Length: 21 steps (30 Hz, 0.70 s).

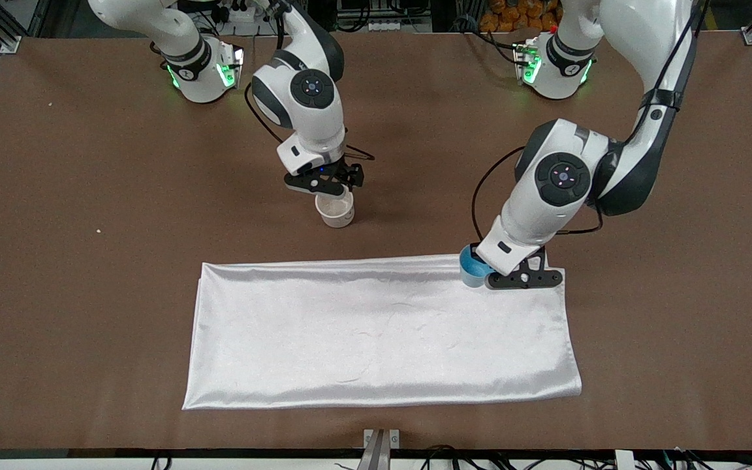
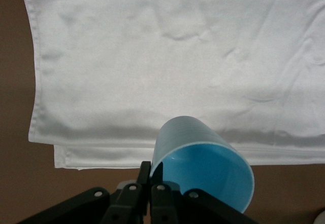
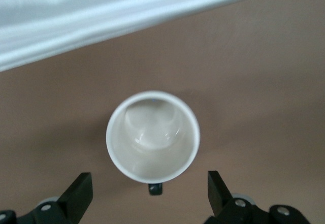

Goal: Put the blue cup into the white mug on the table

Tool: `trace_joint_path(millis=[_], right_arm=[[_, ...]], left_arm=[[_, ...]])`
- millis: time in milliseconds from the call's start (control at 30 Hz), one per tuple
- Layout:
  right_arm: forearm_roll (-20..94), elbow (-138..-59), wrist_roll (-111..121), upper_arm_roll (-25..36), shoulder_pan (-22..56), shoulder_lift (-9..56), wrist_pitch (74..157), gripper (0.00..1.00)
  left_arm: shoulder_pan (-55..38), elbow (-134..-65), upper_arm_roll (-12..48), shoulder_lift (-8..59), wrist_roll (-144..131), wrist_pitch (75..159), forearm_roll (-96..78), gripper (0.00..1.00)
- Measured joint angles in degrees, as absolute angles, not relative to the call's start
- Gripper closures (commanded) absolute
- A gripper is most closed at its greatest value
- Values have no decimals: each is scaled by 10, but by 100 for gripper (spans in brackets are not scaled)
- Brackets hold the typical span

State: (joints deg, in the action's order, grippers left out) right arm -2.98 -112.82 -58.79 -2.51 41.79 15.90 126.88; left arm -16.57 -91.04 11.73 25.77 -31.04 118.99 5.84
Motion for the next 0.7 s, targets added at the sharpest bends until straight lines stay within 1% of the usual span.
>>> trace_joint_path(millis=[67,167,433,700], right_arm=[[-34,-1104,-556,-22,402,156,1239,0],[-35,-1085,-497,-20,370,154,1221,0],[-36,-1082,-331,-16,260,156,1220,0],[-36,-1081,-145,-14,138,158,1222,0]], left_arm=[[-172,-910,117,258,-321,1190,58,100],[-180,-909,117,258,-337,1190,58,100],[-224,-908,122,258,-400,1190,58,100],[-301,-905,125,257,-506,1190,58,100]])
